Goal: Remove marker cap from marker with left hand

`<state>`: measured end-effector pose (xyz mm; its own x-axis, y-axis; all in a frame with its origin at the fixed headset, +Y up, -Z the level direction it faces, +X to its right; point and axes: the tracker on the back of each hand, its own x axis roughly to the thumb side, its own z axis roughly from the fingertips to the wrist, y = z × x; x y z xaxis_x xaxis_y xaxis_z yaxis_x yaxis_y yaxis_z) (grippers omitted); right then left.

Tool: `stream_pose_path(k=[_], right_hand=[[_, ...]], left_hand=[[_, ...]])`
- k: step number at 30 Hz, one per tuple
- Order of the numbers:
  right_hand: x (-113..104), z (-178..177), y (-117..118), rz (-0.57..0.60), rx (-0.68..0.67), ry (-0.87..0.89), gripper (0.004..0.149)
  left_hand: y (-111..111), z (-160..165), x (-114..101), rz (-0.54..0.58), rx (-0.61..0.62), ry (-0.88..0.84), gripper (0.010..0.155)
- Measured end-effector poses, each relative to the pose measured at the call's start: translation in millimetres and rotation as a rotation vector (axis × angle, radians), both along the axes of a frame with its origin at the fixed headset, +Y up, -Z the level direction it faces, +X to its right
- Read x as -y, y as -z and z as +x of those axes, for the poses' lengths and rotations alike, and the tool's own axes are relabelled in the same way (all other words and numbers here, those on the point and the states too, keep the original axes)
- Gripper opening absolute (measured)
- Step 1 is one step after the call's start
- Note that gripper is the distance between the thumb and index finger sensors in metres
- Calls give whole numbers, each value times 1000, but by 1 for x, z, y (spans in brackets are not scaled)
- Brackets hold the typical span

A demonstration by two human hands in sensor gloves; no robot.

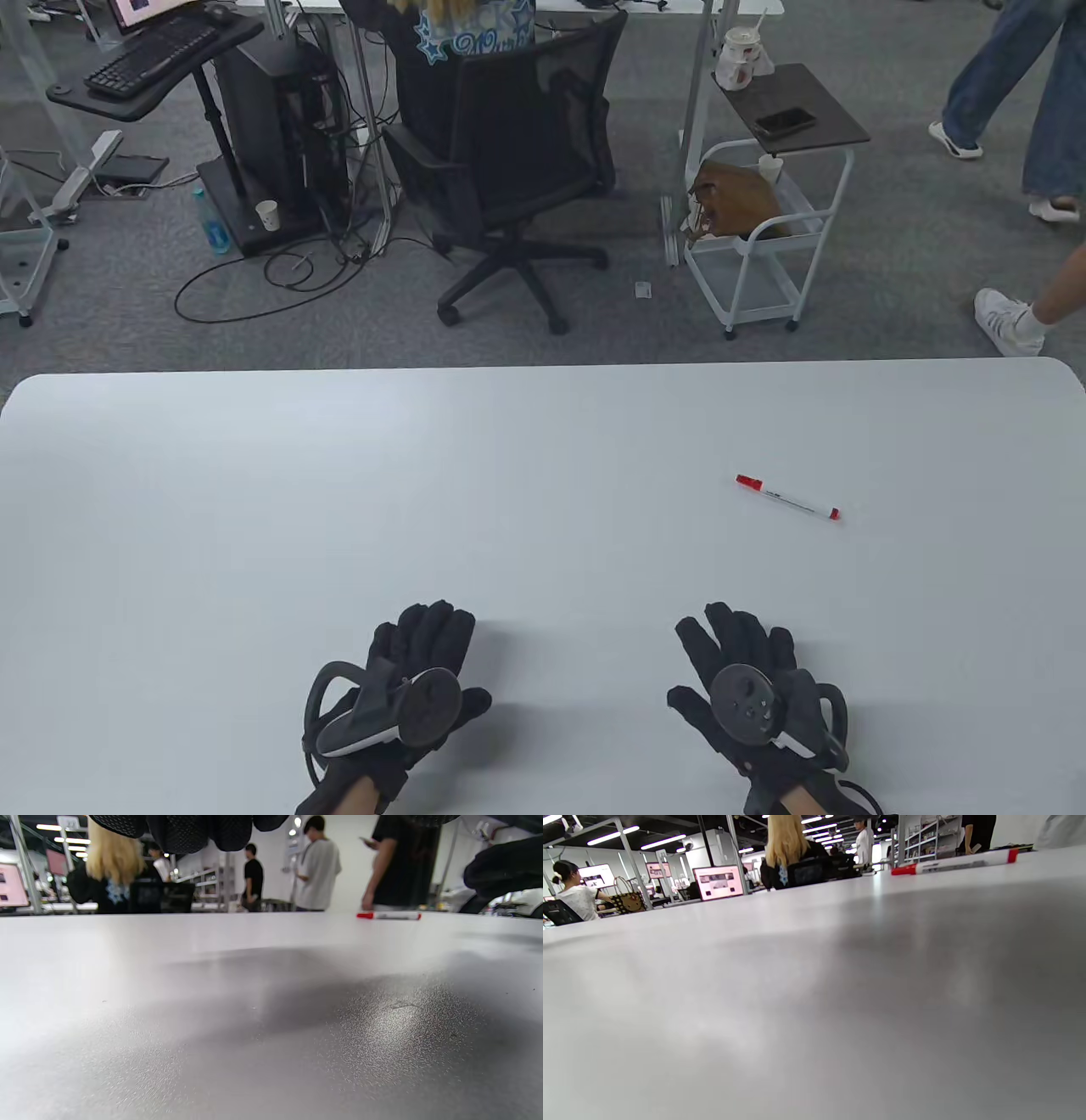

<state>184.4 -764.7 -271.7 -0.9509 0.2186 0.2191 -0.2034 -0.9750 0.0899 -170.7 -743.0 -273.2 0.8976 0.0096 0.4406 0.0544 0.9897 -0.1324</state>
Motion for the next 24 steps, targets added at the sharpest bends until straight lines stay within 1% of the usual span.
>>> stream_pose_path(k=[24], right_hand=[[1, 0, 0, -12, 11, -7, 77]], left_hand=[[-1, 3, 2, -6, 13, 4, 88]])
